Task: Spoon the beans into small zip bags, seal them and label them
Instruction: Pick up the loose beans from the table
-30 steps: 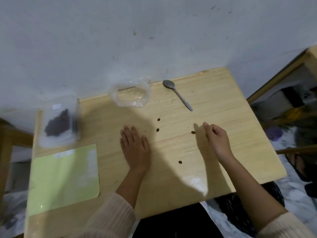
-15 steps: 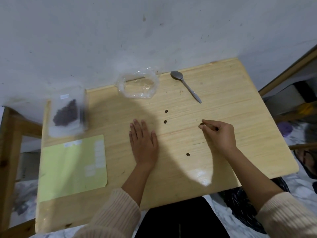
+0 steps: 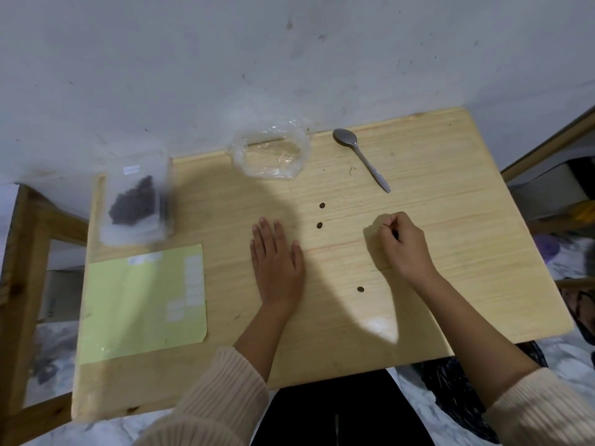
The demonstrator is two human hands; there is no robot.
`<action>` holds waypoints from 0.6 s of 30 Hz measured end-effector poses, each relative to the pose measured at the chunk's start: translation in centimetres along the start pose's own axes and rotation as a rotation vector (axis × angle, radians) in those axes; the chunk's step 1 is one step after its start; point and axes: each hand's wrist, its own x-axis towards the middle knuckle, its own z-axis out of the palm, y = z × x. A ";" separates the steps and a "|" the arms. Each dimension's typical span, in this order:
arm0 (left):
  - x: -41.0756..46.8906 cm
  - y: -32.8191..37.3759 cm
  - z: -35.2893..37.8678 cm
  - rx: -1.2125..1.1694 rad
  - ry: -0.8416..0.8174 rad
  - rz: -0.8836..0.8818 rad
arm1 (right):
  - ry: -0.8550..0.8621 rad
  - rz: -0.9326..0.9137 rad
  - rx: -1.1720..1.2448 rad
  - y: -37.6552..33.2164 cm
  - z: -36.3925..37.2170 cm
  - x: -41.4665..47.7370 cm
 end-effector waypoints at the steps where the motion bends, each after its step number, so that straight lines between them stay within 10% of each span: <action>1: 0.0 0.0 -0.1 -0.005 -0.002 0.000 | -0.022 0.013 0.013 -0.4 0.5 0.1; 12: 0.0 -1.7 -0.3 0.026 -0.011 0.114 | -0.198 0.292 0.367 -3.4 3.7 2.5; 18: -0.1 -1.6 -0.4 0.032 -0.009 0.112 | -0.166 0.122 0.222 -4.7 4.5 3.1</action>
